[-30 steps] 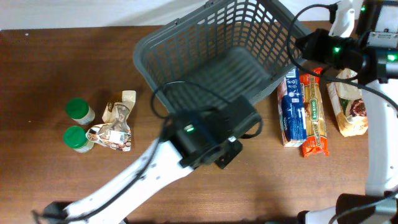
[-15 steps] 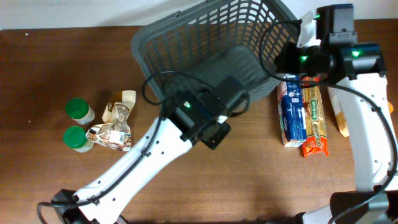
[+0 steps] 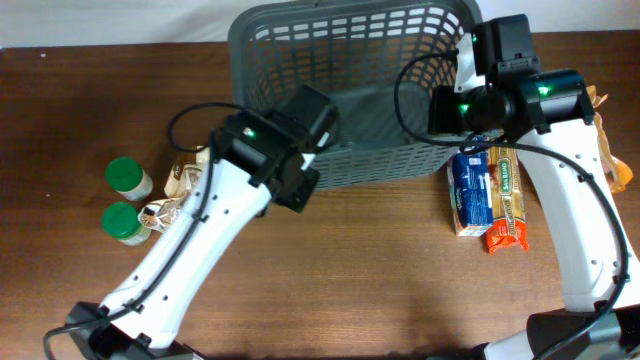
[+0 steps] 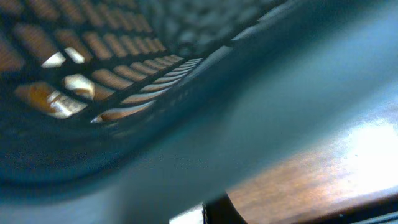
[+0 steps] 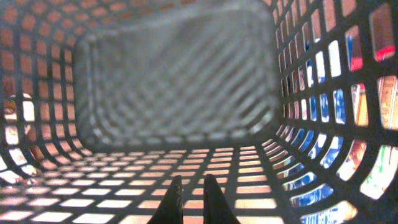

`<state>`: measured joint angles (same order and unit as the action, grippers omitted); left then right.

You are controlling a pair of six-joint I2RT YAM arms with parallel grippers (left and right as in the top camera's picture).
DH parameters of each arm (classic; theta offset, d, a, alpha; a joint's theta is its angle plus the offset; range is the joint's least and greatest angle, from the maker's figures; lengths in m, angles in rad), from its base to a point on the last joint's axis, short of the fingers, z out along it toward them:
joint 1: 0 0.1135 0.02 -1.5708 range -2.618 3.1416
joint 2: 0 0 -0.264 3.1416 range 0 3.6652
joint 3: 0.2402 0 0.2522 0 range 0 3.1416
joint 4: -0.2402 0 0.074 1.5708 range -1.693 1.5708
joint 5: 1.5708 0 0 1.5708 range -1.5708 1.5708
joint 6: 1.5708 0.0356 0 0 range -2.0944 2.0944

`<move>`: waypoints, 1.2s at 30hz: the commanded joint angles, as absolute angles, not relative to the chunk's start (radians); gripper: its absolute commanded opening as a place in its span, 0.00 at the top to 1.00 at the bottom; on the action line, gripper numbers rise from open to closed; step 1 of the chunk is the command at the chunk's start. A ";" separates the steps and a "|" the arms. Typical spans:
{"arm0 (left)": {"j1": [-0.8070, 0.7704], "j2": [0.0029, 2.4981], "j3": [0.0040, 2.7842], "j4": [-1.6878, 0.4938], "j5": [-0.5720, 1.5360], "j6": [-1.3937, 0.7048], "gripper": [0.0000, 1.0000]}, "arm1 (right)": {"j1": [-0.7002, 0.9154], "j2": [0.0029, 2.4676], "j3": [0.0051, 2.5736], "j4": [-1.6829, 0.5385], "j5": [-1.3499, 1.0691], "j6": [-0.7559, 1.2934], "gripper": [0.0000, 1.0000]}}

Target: Pack container

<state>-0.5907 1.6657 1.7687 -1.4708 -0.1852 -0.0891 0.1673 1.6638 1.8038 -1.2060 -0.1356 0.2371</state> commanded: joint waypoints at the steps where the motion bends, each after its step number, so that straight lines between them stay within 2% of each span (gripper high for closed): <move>1: -0.540 1.667 1.778 -1.472 -0.209 -0.074 0.98 | 0.177 1.671 1.811 -1.226 -0.111 0.245 0.96; 6: -0.541 1.624 1.787 -1.544 -0.179 -0.074 0.98 | 0.159 1.641 1.882 -1.193 -0.110 0.241 0.96; 10: -0.531 1.502 1.817 -1.633 -0.227 -0.180 0.98 | 0.059 1.635 2.038 -1.175 -0.043 0.241 0.96; 17: -0.459 1.299 1.817 -1.623 -0.297 -0.237 0.98 | -0.117 1.680 2.047 -1.121 0.012 0.242 0.96; 21: -0.384 1.199 1.817 -1.617 -0.297 -0.239 0.98 | -0.167 1.772 2.047 -1.121 0.011 0.245 0.96; 29: -0.324 1.095 1.817 -1.584 -0.295 -0.239 0.98 | -0.142 1.939 2.047 -1.138 -0.188 0.245 0.96; 36: -0.324 1.093 1.817 -1.584 -0.296 -0.239 0.98 | -0.046 1.955 2.047 -1.143 -0.199 0.245 0.96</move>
